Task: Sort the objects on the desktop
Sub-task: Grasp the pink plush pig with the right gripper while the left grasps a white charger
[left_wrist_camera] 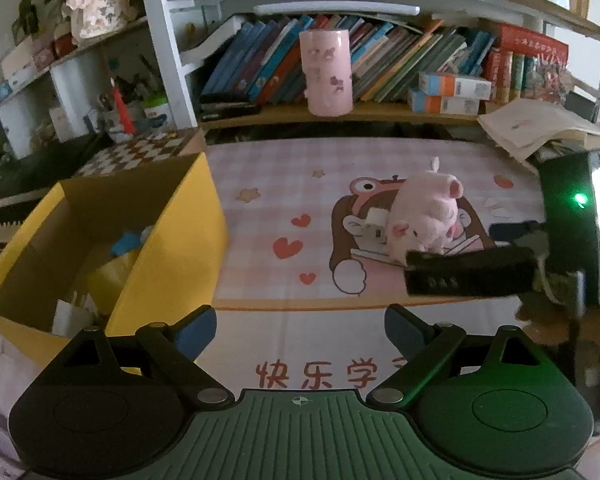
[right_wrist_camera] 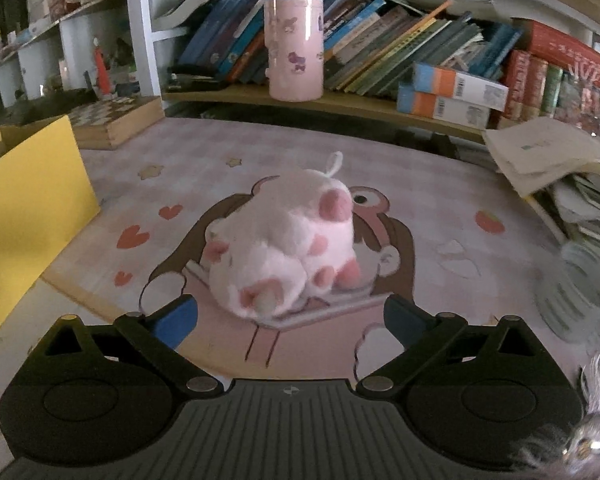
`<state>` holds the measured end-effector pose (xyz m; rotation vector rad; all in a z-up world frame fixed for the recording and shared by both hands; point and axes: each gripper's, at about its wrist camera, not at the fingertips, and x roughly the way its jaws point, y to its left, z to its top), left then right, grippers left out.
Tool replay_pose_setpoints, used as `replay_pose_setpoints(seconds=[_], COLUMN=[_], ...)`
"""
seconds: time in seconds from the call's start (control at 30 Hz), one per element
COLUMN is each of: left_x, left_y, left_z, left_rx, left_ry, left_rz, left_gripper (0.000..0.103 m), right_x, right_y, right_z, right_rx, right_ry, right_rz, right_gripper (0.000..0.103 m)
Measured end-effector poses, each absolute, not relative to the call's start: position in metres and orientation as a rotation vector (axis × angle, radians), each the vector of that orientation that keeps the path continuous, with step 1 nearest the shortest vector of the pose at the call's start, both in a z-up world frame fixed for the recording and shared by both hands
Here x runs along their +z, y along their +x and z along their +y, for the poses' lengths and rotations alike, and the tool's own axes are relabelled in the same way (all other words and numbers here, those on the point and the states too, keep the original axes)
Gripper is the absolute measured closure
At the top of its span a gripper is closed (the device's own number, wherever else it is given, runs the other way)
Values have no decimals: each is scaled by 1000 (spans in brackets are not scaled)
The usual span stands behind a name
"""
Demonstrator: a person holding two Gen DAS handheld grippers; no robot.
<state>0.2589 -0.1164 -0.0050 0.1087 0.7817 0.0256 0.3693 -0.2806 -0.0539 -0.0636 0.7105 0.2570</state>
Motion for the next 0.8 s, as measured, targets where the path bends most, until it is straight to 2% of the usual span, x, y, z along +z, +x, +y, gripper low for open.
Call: replay_pose_setpoints(seconds=[0.4, 0.43, 0.5, 0.53, 0.57, 0.8], left_x=[-5, -5, -6, -7, -8, -18], left_y=[275, 277, 280, 282, 284, 302], left_z=[-122, -121, -121, -121, -121, -135], left_rx=[46, 49, 53, 53, 52, 5], left_ry=[111, 111, 112, 113, 116, 149], left_rz=[791, 792, 796, 798, 801, 796], left_gripper=[10, 10, 10, 10, 10, 10], right_x=[-74, -74, -71, -69, -67, -57], right_y=[422, 422, 419, 416, 413, 392], right_z=[-285, -286, -288, -288, -289, -320], right_rx=[274, 279, 291, 295, 287, 247], right_ry=[126, 129, 102, 83, 62, 79], right_rz=[774, 765, 728, 707, 689, 657], right_gripper=[1, 4, 22, 37, 42, 45])
